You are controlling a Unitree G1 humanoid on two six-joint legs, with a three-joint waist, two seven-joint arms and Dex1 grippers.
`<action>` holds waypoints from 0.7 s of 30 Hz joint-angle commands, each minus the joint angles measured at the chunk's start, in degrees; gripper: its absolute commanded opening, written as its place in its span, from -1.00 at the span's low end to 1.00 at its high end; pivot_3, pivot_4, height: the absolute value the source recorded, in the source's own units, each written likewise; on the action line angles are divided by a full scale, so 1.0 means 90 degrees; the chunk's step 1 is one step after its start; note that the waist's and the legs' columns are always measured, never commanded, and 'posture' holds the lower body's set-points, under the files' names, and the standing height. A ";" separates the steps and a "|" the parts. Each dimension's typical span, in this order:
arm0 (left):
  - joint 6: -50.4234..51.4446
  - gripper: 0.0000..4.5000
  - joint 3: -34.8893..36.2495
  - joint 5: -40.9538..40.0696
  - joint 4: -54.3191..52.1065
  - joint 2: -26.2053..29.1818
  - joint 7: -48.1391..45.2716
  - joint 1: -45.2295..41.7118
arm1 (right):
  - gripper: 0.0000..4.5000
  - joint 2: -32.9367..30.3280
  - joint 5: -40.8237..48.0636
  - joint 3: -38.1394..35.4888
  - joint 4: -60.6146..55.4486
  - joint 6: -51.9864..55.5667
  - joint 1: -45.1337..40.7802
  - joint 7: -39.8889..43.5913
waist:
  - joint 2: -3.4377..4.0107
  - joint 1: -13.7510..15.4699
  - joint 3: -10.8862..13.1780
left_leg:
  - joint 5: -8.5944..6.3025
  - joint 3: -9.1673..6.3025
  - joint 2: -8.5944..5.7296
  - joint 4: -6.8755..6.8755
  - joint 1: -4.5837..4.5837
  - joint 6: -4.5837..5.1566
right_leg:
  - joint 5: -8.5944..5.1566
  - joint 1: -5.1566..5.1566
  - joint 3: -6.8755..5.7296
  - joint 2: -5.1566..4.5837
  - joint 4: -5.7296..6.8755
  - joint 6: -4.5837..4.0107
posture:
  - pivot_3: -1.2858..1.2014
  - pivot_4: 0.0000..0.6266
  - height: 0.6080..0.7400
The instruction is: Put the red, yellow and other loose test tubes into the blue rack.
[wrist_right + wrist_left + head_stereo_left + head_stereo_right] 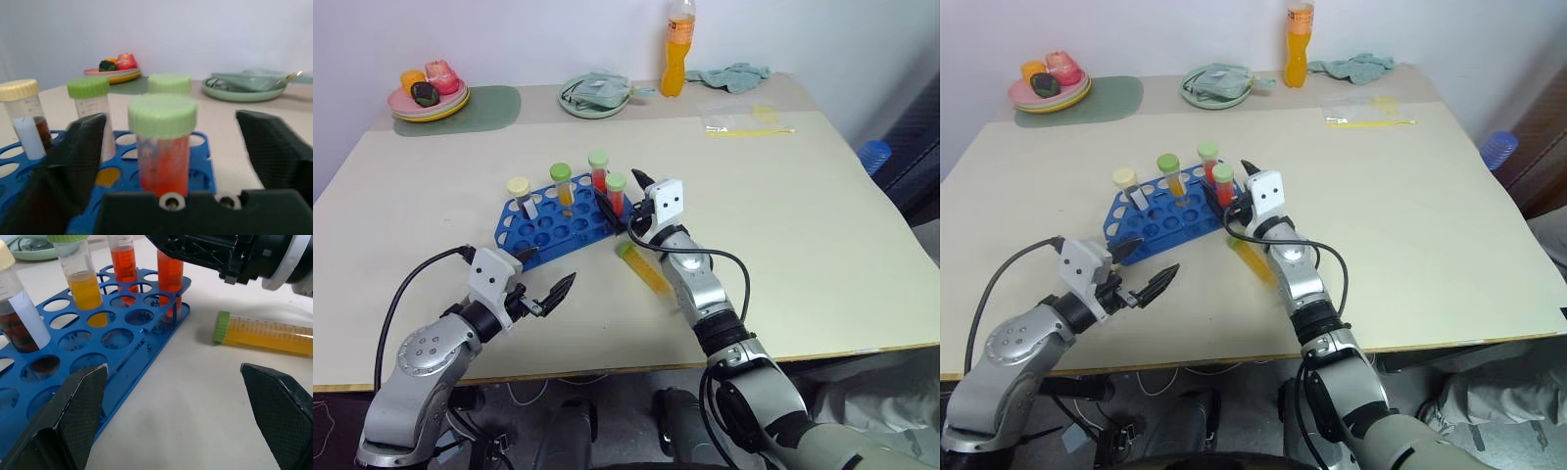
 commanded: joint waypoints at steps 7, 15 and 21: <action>0.0019 1.00 0.0043 -0.0133 -0.0251 -0.0026 0.0001 0.0078 | 0.97 -0.2578 0.1942 -0.0269 -0.4675 0.5725 0.0919 0.1541 | 0.0002 0.0026 0.0001 | 0.0000 -0.0005 -0.0004 0.0001 -0.0002 0.0001 | -0.0001 0.0004 -0.0001 -0.0004 -0.0003 0.0000 | 0.03 -0.52 1.00; -0.0146 1.00 -0.0223 0.0067 0.0200 0.0215 -0.0474 -0.0081 | 0.97 -0.3172 0.3181 -0.0049 -0.5222 1.1037 -0.0991 0.0974 | 0.0011 -0.0041 0.0003 | 0.0000 -0.0001 0.0002 0.0001 0.0007 0.0003 | -0.0002 0.0002 0.0001 0.0010 0.0003 -0.0004 | 0.03 -0.52 1.00; -0.0213 1.00 -0.0185 -0.0015 0.0225 0.0376 -0.0792 0.0128 | 0.97 -0.3122 0.5034 0.0532 -0.3687 1.1224 -0.1867 -0.0898 | -0.0001 0.0045 -0.0003 | -0.0001 -0.0002 -0.0007 0.0002 -0.0012 0.0002 | -0.0002 0.0002 -0.0004 -0.0008 -0.0014 -0.0004 | 0.03 -0.52 1.00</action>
